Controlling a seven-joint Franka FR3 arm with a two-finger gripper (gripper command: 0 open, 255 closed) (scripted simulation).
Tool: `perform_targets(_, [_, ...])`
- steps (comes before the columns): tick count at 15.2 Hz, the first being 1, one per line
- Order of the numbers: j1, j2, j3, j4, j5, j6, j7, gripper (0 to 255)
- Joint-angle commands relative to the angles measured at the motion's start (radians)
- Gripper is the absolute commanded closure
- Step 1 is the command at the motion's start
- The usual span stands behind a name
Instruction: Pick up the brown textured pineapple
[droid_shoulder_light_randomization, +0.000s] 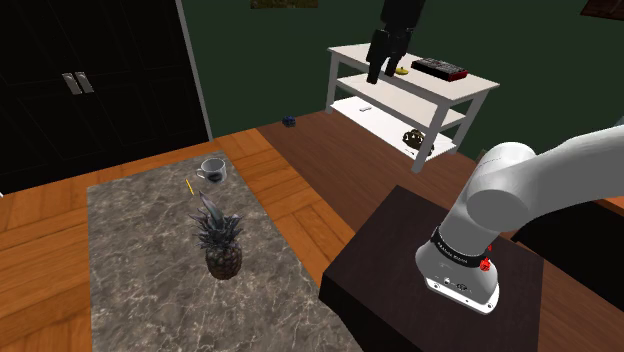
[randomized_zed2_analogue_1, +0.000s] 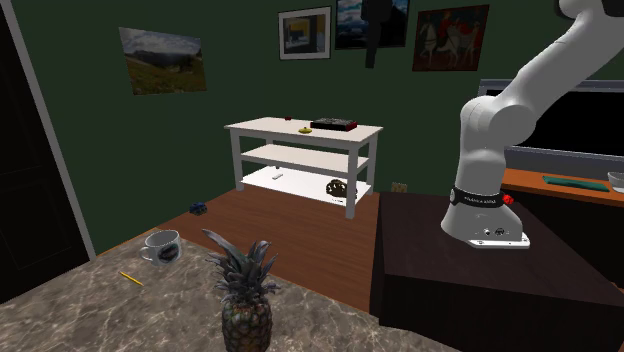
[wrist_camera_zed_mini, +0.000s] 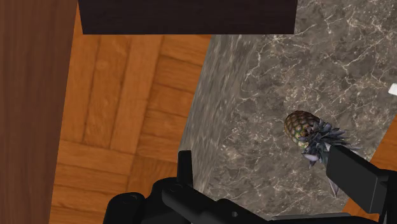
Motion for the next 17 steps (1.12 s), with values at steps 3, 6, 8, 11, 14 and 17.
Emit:
perform_targets(3, [0.007, 0.011, 0.039, -0.037, 0.016, 0.061, 0.043, 0])
perform_targets(6, [0.018, 0.041, 0.098, -0.08, 0.036, 0.154, 0.108, 0])
perform_targets(8, [0.025, 0.07, 0.138, -0.102, 0.047, 0.217, 0.151, 0])
perform_targets(11, [0.032, 0.125, 0.198, -0.123, 0.057, 0.312, 0.217, 0])
perform_targets(14, [0.034, 0.196, 0.26, -0.129, 0.058, 0.406, 0.287, 0])
perform_targets(17, [0.03, 0.279, 0.322, -0.12, 0.045, 0.496, 0.362, 0])
